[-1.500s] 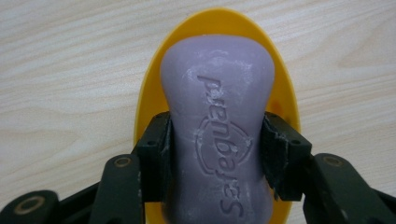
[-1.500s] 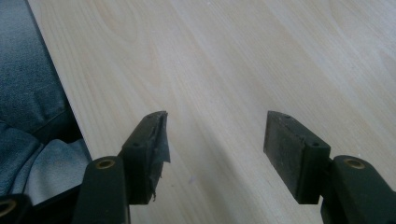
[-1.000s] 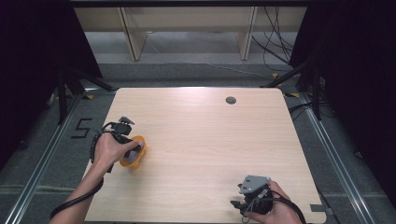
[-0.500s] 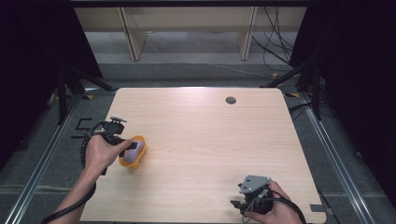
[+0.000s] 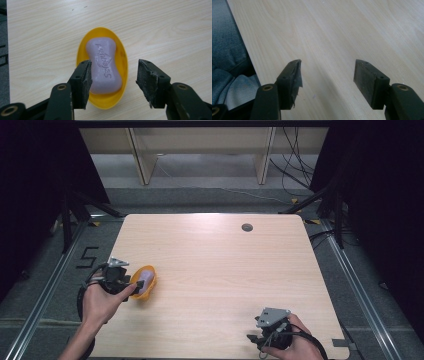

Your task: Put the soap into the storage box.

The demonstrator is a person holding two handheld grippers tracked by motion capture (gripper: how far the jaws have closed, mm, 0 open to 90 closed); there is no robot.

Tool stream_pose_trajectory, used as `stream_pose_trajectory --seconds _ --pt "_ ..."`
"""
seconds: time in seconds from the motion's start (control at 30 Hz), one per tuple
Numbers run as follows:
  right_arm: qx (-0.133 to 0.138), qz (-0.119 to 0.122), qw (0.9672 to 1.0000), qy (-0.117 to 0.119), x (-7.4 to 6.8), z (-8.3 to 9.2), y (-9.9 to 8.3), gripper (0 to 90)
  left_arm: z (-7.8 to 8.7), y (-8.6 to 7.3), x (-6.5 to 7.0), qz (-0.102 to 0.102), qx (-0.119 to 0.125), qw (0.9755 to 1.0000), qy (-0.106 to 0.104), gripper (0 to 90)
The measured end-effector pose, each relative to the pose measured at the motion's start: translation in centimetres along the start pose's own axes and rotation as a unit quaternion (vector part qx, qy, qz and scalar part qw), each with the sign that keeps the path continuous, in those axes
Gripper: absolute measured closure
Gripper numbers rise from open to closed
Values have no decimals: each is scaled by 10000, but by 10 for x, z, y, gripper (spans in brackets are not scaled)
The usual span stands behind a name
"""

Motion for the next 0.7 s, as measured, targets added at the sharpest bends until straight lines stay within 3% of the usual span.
stream_pose_trajectory --seconds 0.53,0.7 --pt "-16 15 10000 2 0 0 0 394 7 -42 9 -190 312 9993 60 443" --pt "-15 22 10000 2 0 0 0 394 4 -62 15 -79 511 9987 26 443"
Point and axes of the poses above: each handheld gripper's, and its own axes: z roughly backward along the jaws, y roughly out of its top, x roughly to its right, the point moved 9 cm from there along -z, roughly forward along the jaws, and after that the axes turned 7 degrees about -y, right-handed, at the moved point
